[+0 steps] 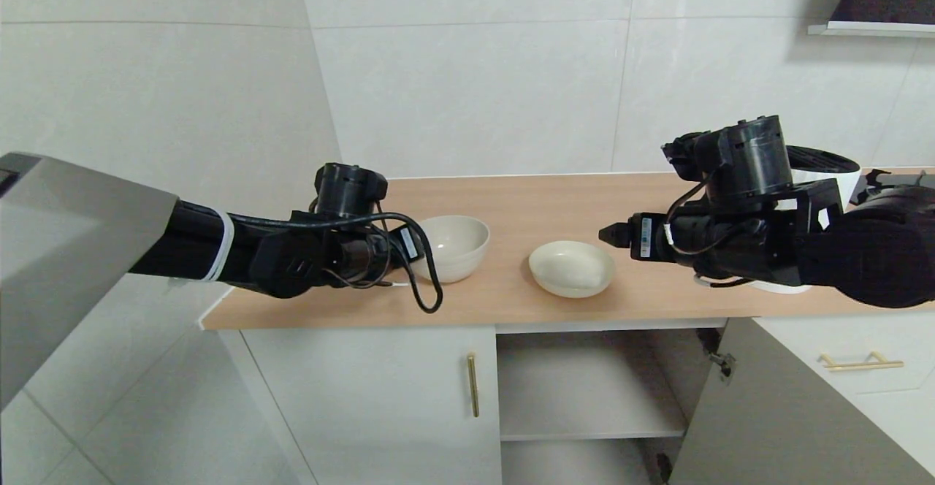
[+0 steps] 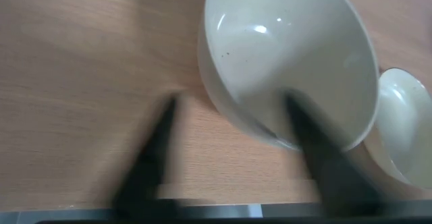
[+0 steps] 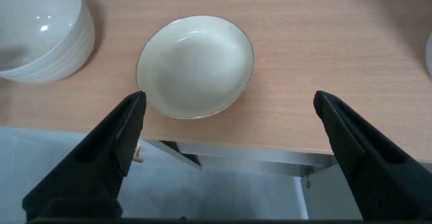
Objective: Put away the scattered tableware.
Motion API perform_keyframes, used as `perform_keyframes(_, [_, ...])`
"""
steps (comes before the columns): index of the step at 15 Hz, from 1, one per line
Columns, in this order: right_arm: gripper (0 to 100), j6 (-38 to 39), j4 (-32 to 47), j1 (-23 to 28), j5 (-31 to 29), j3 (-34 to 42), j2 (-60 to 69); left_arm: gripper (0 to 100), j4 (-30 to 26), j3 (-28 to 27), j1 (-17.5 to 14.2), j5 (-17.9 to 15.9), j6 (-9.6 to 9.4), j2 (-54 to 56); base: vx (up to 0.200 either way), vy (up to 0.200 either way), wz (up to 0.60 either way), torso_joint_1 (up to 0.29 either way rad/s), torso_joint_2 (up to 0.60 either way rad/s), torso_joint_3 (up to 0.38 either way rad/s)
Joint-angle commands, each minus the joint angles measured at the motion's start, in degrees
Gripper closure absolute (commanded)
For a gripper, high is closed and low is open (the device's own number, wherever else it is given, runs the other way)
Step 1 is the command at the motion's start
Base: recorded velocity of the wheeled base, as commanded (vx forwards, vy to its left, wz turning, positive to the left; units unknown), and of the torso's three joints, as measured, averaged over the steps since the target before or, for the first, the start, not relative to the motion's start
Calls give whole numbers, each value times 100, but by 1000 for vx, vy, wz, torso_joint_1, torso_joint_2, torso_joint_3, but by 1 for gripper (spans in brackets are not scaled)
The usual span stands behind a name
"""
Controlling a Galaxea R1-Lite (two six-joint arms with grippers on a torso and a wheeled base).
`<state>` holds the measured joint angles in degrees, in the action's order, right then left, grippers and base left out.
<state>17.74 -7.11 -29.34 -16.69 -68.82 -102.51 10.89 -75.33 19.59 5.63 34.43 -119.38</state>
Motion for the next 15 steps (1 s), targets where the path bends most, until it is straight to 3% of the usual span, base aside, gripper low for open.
perform_keyframes(1, [0,2,-1,-1,-1,0,3,100,1,-8,1,-1,3,-15,0,0,0,0,0,0])
perform_keyframes(10, [0,2,8,16,-1,-35,-199,100,-43,475,1,-36,-24,1233,0,0,0,0,0,0])
perform_keyframes(12, [0,2,-1,69,-1,-150,-489,100,-34,589,1,-45,-182,1321,0,0,0,0,0,0])
perform_keyframes(15, [0,63,-1,289,-10,-475,-1140,100,-34,660,10,-133,-217,1435,0,0,0,0,0,0])
